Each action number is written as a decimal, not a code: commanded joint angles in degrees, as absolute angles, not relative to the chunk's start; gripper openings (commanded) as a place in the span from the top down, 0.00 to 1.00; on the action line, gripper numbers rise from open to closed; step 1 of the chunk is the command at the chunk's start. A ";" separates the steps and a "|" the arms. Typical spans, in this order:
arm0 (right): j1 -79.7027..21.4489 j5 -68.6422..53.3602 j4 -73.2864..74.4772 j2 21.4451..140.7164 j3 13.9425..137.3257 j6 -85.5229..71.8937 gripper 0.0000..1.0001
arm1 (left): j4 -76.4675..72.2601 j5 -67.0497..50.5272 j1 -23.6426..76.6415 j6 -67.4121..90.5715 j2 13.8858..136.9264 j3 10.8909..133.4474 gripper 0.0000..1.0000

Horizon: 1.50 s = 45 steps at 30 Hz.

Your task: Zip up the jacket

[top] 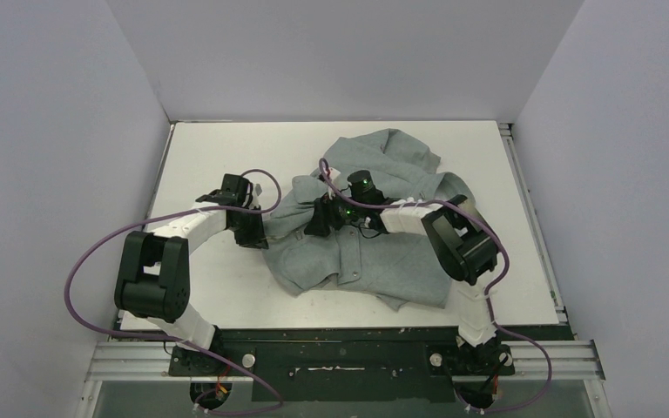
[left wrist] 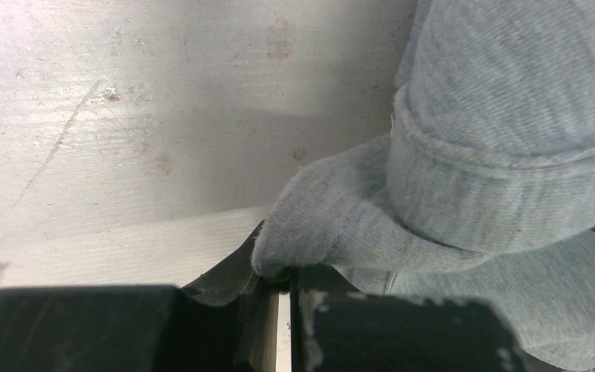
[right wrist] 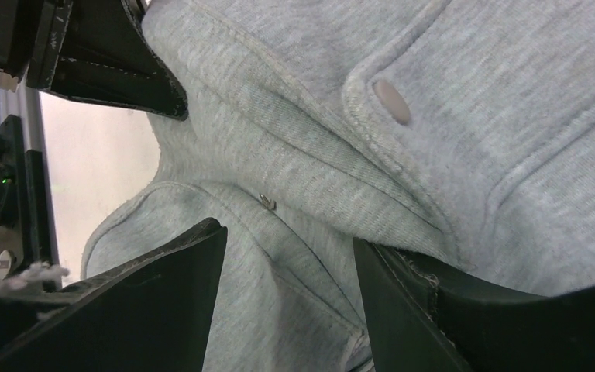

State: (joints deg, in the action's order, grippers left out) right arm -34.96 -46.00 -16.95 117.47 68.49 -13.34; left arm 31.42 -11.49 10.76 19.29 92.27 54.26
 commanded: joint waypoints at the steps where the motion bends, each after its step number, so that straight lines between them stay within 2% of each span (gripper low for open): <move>1: -36.05 -37.22 -17.82 109.57 67.22 -11.40 0.37 | 31.22 -10.96 10.19 18.46 92.50 55.72 1.00; 13: -40.08 -36.22 -17.23 106.13 64.86 -13.71 0.39 | 31.11 -11.33 10.16 18.45 92.18 55.46 1.00; 29: -42.10 -27.34 -22.01 114.47 64.58 -20.74 0.39 | 30.92 -12.44 10.23 18.01 92.02 55.45 1.00; 45: -42.84 -26.37 -22.19 120.49 69.72 -19.56 0.39 | 30.06 -13.71 10.25 17.93 91.78 54.93 1.00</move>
State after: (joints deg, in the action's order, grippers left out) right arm -42.17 -28.56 -20.95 118.50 67.24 -20.25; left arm 31.24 -12.43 10.66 18.83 92.29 54.26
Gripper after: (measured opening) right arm 0.611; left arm 0.045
